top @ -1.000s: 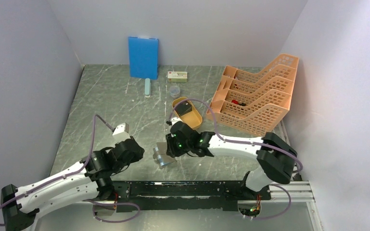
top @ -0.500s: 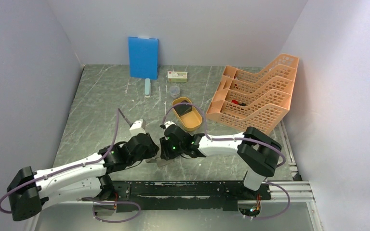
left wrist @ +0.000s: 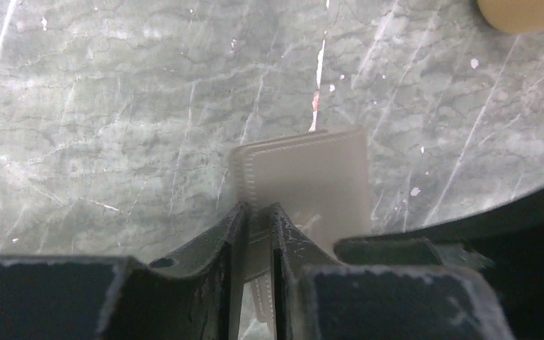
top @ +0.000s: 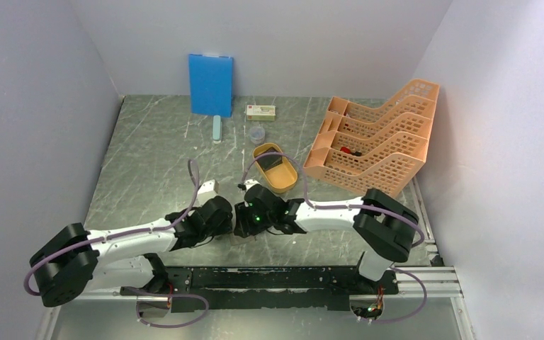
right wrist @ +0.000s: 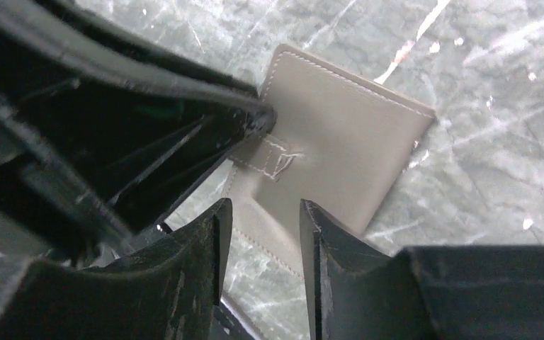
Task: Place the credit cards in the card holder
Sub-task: Pick up the card holder from the center of the board.
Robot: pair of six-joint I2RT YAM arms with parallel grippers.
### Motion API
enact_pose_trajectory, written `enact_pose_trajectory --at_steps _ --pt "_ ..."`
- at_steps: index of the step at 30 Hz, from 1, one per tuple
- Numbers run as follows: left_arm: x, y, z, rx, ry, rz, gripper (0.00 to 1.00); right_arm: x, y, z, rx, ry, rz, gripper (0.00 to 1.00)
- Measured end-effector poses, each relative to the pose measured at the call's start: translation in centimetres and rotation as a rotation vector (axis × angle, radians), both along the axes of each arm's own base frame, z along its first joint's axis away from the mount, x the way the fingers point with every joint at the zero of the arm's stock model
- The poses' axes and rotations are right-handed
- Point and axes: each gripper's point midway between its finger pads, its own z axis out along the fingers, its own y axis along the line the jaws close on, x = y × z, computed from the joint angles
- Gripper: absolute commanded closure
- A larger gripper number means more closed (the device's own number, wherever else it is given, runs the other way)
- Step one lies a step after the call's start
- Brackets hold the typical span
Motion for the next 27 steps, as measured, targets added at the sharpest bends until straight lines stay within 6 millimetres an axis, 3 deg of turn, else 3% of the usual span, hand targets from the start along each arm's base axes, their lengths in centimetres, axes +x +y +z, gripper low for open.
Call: enact_pose_trajectory --at_steps 8,14,20,27 --pt "0.6 -0.2 -0.8 -0.009 0.006 0.029 0.79 -1.2 -1.5 2.1 0.038 0.012 -0.024 0.35" --pt "0.8 -0.3 -0.9 -0.040 -0.006 0.043 0.80 -1.1 -3.3 3.5 0.093 0.042 -0.116 0.28" --pt "1.1 -0.5 -1.0 -0.075 -0.022 0.054 0.80 -0.3 -5.8 1.5 0.123 0.148 -0.228 0.27" --pt "1.1 -0.7 -1.2 -0.103 -0.036 0.059 0.80 -0.2 -5.6 -0.1 0.188 0.263 -0.262 0.26"
